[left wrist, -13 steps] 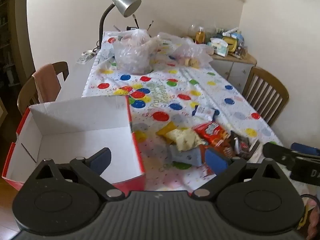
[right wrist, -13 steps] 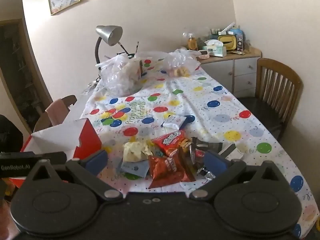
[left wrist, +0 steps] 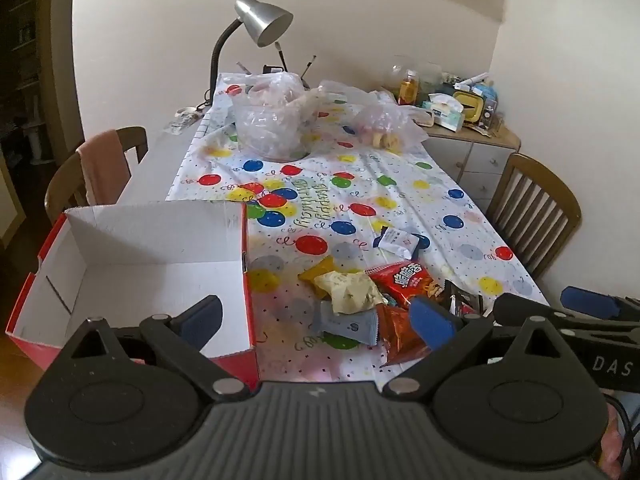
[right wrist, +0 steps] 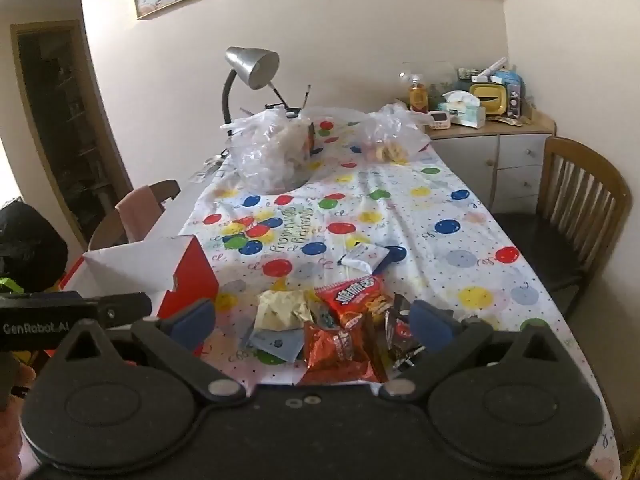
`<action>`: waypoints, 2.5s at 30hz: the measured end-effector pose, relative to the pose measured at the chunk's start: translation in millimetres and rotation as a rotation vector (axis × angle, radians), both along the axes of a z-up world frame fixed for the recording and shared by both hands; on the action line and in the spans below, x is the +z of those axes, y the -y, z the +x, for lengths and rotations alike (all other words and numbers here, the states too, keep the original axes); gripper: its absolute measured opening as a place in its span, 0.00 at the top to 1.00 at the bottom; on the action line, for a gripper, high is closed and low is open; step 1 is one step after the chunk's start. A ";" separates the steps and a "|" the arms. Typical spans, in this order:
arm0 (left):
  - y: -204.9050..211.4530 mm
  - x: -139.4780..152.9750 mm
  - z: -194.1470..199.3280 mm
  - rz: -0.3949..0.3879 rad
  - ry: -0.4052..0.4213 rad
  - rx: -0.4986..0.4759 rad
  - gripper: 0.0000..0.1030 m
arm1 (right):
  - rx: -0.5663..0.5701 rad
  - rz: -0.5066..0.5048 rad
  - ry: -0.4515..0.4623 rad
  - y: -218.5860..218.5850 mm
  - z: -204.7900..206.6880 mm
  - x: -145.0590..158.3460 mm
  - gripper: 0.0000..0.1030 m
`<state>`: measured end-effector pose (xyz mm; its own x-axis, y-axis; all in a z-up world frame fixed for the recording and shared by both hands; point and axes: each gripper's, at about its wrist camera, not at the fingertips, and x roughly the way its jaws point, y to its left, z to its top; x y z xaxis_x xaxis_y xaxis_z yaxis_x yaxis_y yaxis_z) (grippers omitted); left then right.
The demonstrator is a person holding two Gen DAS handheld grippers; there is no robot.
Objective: Organize snacks
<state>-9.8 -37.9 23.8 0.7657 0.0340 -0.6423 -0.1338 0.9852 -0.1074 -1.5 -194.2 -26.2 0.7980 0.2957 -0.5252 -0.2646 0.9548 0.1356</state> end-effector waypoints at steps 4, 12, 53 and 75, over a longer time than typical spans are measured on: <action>1.6 0.7 -2.5 -0.002 -0.006 0.029 0.02 | 0.028 0.007 -0.013 1.7 3.8 1.5 0.00; 7.3 -0.6 -7.3 -0.004 -0.020 0.066 0.02 | 0.045 0.008 -0.025 6.3 6.4 0.9 0.00; 30.5 0.6 -13.1 -0.021 -0.065 0.098 0.02 | 0.075 -0.024 -0.062 24.9 10.4 6.4 0.00; 40.0 0.0 19.3 -0.022 -0.080 0.075 0.02 | 0.049 -0.027 -0.092 34.6 32.7 0.9 0.00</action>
